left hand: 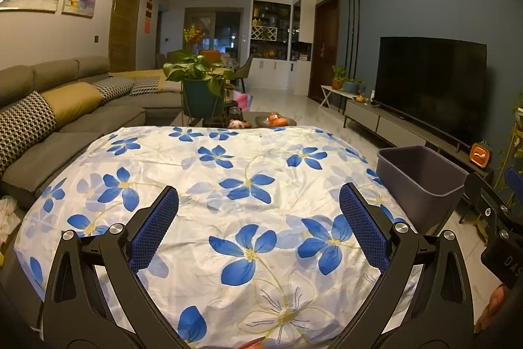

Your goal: Collect trash

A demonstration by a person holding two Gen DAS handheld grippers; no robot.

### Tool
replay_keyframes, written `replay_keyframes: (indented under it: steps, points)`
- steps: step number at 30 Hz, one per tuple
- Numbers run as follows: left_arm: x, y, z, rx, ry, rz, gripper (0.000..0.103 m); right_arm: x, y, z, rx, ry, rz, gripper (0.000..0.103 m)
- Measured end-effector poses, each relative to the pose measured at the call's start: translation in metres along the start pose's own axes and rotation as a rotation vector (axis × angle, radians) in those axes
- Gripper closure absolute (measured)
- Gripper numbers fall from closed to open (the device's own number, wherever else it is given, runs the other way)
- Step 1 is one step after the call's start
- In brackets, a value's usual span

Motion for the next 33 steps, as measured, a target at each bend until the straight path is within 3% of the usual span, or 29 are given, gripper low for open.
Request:
replay_keyframes:
  steps: [33]
  points:
    - [0.0010, -0.0018, -0.0021, 0.000, -0.003, -0.004, 0.006, -0.0007, -0.0026, 0.0000, 0.001, 0.013, 0.000, 0.006]
Point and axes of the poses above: each gripper's, at about its wrist camera, not at the fingertips, and y roughly the way its jaws point, x to its right, z to its top, the point moved 9 cm from there along y, roughly the way its jaws point, and after that the axes turned 4 degrees about -x, right-handed, at the moved point
